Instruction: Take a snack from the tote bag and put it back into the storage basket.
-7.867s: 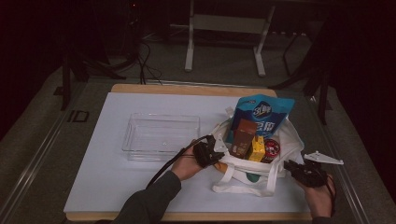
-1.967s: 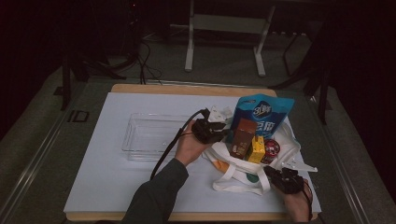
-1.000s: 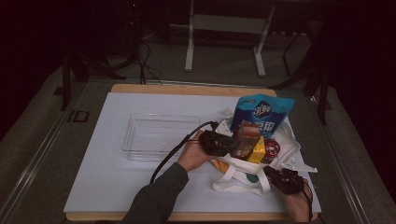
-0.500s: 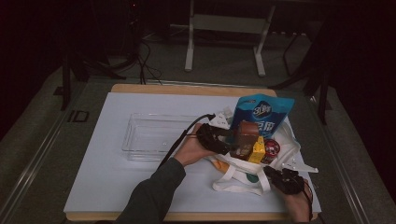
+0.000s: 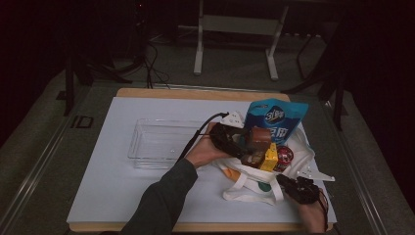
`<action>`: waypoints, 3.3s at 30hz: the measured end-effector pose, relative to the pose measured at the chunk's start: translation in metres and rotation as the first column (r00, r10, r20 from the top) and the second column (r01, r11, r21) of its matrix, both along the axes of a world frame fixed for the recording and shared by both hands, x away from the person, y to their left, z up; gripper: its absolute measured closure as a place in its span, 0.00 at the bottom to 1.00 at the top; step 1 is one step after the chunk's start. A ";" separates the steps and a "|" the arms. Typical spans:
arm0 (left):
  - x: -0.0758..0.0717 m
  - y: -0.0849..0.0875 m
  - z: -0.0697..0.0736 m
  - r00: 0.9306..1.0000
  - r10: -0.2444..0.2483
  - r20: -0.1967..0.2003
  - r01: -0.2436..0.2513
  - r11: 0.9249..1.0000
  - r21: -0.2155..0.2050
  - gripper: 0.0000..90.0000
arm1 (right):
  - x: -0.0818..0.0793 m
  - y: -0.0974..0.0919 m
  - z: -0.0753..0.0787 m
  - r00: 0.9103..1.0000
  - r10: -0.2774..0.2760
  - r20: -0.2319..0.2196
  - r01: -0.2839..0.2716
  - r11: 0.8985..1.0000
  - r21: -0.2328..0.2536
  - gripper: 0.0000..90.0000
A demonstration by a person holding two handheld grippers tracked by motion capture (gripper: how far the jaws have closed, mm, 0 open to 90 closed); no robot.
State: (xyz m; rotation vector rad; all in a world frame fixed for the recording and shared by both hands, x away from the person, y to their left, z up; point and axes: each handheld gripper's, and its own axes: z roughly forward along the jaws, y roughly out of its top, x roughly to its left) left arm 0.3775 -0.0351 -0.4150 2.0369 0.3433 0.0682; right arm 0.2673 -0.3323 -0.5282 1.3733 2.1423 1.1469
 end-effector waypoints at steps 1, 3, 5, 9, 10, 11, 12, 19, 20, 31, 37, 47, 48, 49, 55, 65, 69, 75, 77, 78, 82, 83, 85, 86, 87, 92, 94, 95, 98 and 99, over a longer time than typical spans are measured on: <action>0.002 -0.001 0.000 1.000 -0.005 -0.008 0.005 1.000 -0.004 0.23 | 0.000 0.000 0.000 1.000 0.000 0.000 0.000 1.000 0.001 0.93; 0.004 -0.002 -0.001 1.000 -0.012 -0.013 0.012 1.000 -0.011 0.23 | 0.000 0.000 0.000 1.000 0.000 0.000 0.000 1.000 0.001 0.93; 0.006 -0.005 0.001 1.000 -0.010 -0.002 0.010 1.000 -0.011 0.22 | 0.000 0.000 0.000 1.000 0.001 0.000 -0.001 1.000 0.001 0.93; 0.008 -0.010 0.001 1.000 -0.002 0.022 0.002 1.000 -0.004 0.21 | 0.000 0.000 0.000 1.000 0.001 -0.003 -0.001 1.000 0.004 0.93; 0.010 -0.011 0.000 1.000 -0.015 0.020 0.015 1.000 -0.009 0.22 | 0.000 0.000 0.000 1.000 0.001 -0.002 -0.001 1.000 0.004 0.93; 0.010 -0.011 0.000 1.000 -0.015 0.020 0.015 1.000 -0.009 0.23 | 0.000 0.000 0.000 1.000 0.001 -0.002 -0.001 1.000 0.004 0.93; 0.011 -0.012 -0.001 1.000 -0.020 0.023 0.020 1.000 -0.009 0.23 | 0.000 -0.001 0.000 1.000 0.001 -0.002 -0.001 1.000 0.005 0.93; 0.012 -0.018 -0.004 0.999 -0.035 0.037 0.036 0.999 -0.021 0.37 | 0.000 -0.001 0.000 1.000 0.001 -0.004 -0.001 1.000 0.010 0.93; 0.012 -0.019 -0.005 0.999 -0.038 0.038 0.039 0.999 -0.025 0.37 | 0.000 -0.001 0.000 1.000 0.002 -0.004 -0.002 1.000 0.010 0.93; 0.013 -0.024 -0.010 0.998 -0.054 0.023 0.056 0.994 -0.095 0.39 | 0.000 -0.002 -0.001 1.000 0.006 -0.007 -0.005 1.000 0.023 0.92; 0.006 -0.026 -0.014 0.998 -0.024 0.056 0.031 0.991 -0.130 0.41 | 0.000 -0.002 -0.001 1.000 0.007 -0.008 -0.007 1.000 0.024 0.92; 0.004 -0.025 -0.015 0.995 -0.021 0.094 0.035 0.988 -0.149 0.45 | 0.000 -0.003 -0.001 1.000 0.010 -0.006 -0.010 1.000 0.028 0.92; 0.002 -0.025 -0.015 0.994 -0.019 0.106 0.034 0.989 -0.144 0.46 | 0.000 -0.003 -0.001 1.000 0.010 -0.006 -0.010 1.000 0.030 0.92; 0.002 -0.025 -0.015 0.994 -0.019 0.106 0.034 0.989 -0.144 0.46 | 0.000 -0.003 -0.001 1.000 0.010 -0.006 -0.010 1.000 0.030 0.92; -0.002 -0.021 -0.009 0.991 -0.014 0.133 0.035 0.988 -0.152 0.47 | 0.000 -0.003 -0.001 1.000 0.011 -0.006 -0.011 0.999 0.031 0.92; -0.008 -0.007 0.008 0.987 0.020 0.161 0.011 0.982 -0.189 0.48 | 0.000 -0.003 -0.002 1.000 0.014 0.005 -0.014 0.999 0.029 0.92; -0.010 -0.001 0.014 0.985 0.043 0.170 -0.006 0.978 -0.211 0.48 | 0.000 -0.003 -0.002 1.000 0.013 0.002 -0.013 0.999 0.031 0.92; -0.015 0.006 0.027 0.984 0.053 0.170 -0.013 0.973 -0.230 0.48 | 0.000 -0.003 -0.002 1.000 0.014 0.004 -0.014 0.999 0.029 0.92; -0.017 0.008 0.030 0.987 0.047 0.156 -0.008 0.971 -0.241 0.48 | 0.000 -0.003 -0.002 1.000 0.013 0.004 -0.014 0.999 0.030 0.92; -0.017 0.009 0.031 0.987 0.042 0.153 -0.004 0.971 -0.239 0.48 | 0.000 -0.003 -0.002 1.000 0.013 0.004 -0.013 0.999 0.030 0.92; -0.020 0.010 0.034 0.991 0.029 0.131 0.003 0.971 -0.238 0.48 | 0.000 -0.003 -0.002 1.000 0.012 0.004 -0.012 0.999 0.031 0.92; -0.020 0.010 0.035 0.991 0.028 0.128 0.003 0.972 -0.235 0.48 | 0.000 -0.003 -0.002 1.000 0.012 0.004 -0.012 0.999 0.031 0.92; -0.021 0.010 0.036 0.992 0.024 0.125 0.006 0.972 -0.234 0.48 | 0.000 -0.003 -0.002 1.000 0.012 0.004 -0.012 0.999 0.031 0.92; -0.022 0.011 0.037 0.993 0.021 0.119 0.008 0.972 -0.236 0.48 | 0.000 -0.003 -0.002 1.000 0.012 0.004 -0.013 0.999 0.032 0.92; -0.022 0.012 0.038 0.994 0.018 0.112 0.010 0.970 -0.243 0.48 | 0.000 -0.003 -0.002 1.000 0.012 0.004 -0.013 0.999 0.032 0.92; -0.024 0.020 0.043 0.996 0.002 0.089 0.021 0.964 -0.264 0.48 | 0.000 -0.003 -0.002 1.000 0.012 0.003 -0.012 0.999 0.032 0.92; -0.025 0.022 0.045 0.996 -0.004 0.085 0.026 0.966 -0.258 0.48 | 0.000 -0.003 -0.002 1.000 0.012 0.003 -0.012 0.999 0.032 0.92; -0.025 0.024 0.046 0.996 -0.005 0.084 0.027 0.966 -0.257 0.48 | 0.000 -0.003 -0.002 1.000 0.012 0.003 -0.012 0.999 0.032 0.92; -0.027 0.028 0.048 0.996 -0.009 0.088 0.031 0.968 -0.249 0.48 | 0.000 -0.003 -0.002 1.000 0.012 0.003 -0.012 0.999 0.033 0.92; -0.027 0.029 0.049 0.996 -0.009 0.089 0.030 0.968 -0.248 0.48 | 0.000 -0.003 -0.002 1.000 0.011 0.003 -0.011 0.999 0.033 0.92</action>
